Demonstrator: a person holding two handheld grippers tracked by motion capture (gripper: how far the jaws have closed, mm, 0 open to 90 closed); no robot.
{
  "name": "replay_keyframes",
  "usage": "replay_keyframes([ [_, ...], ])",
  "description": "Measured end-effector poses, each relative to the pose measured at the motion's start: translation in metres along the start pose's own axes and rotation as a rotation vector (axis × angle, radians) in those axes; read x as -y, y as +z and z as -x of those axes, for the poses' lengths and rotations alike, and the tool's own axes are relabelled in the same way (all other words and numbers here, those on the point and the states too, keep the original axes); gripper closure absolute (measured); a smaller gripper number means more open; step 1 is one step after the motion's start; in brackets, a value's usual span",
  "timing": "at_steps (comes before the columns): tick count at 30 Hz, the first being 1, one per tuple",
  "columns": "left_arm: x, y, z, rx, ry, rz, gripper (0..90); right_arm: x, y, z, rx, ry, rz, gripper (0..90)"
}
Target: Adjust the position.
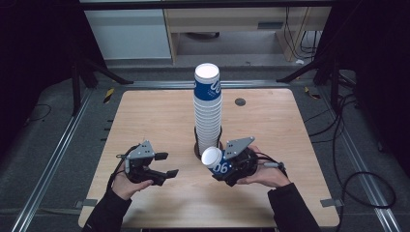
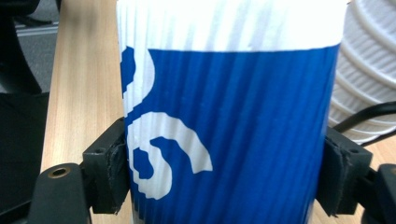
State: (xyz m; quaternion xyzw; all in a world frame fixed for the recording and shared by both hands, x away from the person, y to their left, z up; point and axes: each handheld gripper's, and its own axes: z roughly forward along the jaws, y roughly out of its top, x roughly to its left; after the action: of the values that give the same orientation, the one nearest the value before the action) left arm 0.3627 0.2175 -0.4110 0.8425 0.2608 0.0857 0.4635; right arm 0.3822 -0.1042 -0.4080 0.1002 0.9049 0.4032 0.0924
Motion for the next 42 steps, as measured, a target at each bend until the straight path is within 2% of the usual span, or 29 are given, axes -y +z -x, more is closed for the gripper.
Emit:
replay_keyframes([
  [2, -0.002, 0.002, 0.002, 0.025, 0.012, -0.002, 22.8, -0.002, 0.003, -0.002, -0.009, -0.009, -0.021, 20.6],
  [8, -0.005, 0.006, 0.007, 0.060, 0.039, -0.014, 22.2, -0.007, 0.010, -0.004, -0.026, -0.035, -0.047, 20.6],
  [18, -0.011, 0.013, 0.015, 0.100, 0.075, -0.039, 20.6, -0.015, 0.023, -0.008, -0.048, -0.068, -0.109, 20.6],
  [32, -0.021, 0.024, 0.021, 0.154, 0.098, -0.067, 18.7, -0.019, 0.036, -0.013, -0.073, -0.091, -0.142, 20.6],
  [42, -0.027, 0.032, 0.024, 0.177, 0.112, -0.078, 18.1, -0.025, 0.042, -0.016, -0.082, -0.114, -0.159, 20.6],
])
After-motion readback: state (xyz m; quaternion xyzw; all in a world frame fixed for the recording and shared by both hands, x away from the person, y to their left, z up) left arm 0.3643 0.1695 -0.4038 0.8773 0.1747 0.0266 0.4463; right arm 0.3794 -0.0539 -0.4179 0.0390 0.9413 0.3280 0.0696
